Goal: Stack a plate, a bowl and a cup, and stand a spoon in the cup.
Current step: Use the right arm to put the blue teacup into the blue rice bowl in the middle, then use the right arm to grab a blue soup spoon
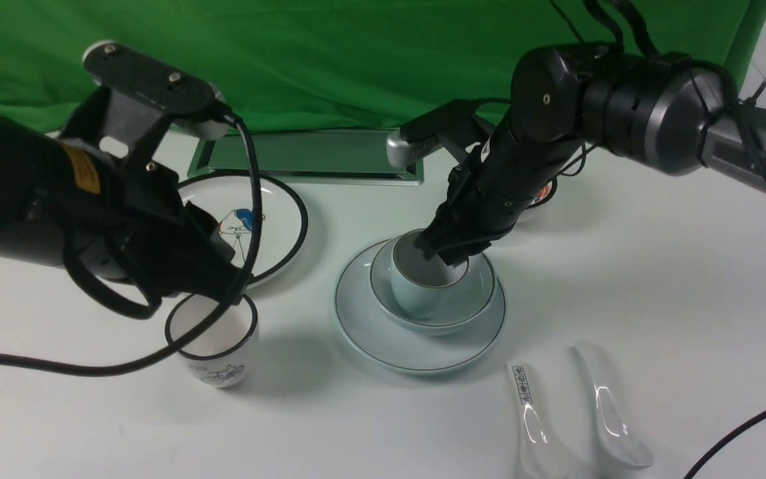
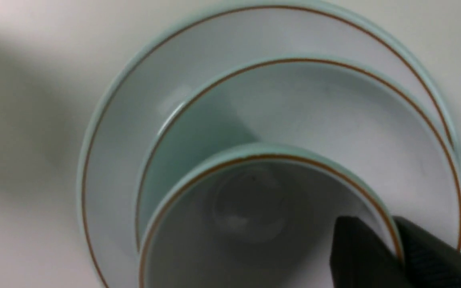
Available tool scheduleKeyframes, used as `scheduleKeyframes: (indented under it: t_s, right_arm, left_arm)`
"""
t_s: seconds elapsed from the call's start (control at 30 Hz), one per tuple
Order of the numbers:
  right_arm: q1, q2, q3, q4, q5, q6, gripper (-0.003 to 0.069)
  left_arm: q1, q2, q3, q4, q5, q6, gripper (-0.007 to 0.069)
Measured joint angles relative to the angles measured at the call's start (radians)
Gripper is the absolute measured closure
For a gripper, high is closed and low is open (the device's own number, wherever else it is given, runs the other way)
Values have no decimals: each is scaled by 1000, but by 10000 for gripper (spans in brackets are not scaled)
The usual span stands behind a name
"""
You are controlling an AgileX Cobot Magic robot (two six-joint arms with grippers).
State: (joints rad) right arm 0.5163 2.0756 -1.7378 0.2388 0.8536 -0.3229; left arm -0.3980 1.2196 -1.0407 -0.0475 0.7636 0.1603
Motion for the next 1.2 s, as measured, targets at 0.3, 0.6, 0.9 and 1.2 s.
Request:
scheduleKeyframes:
  t_s: [0.3,0.6,0.9,1.2]
  right_arm:
    - [0,1,-29,-13,51,14,460]
    - [0,-140,-115,-173,337,22,165]
    - [-19,-397,299,-180,224,64,161]
    - [-142,-400,709,-188,-217,257,161]
  left_arm:
    - [0,0,0,0,0,2,567]
    - [0,1,0,0,0,3,562]
    - [0,1,0,0,-2,4,562]
    - [0,1,0,0,-16,4,562]
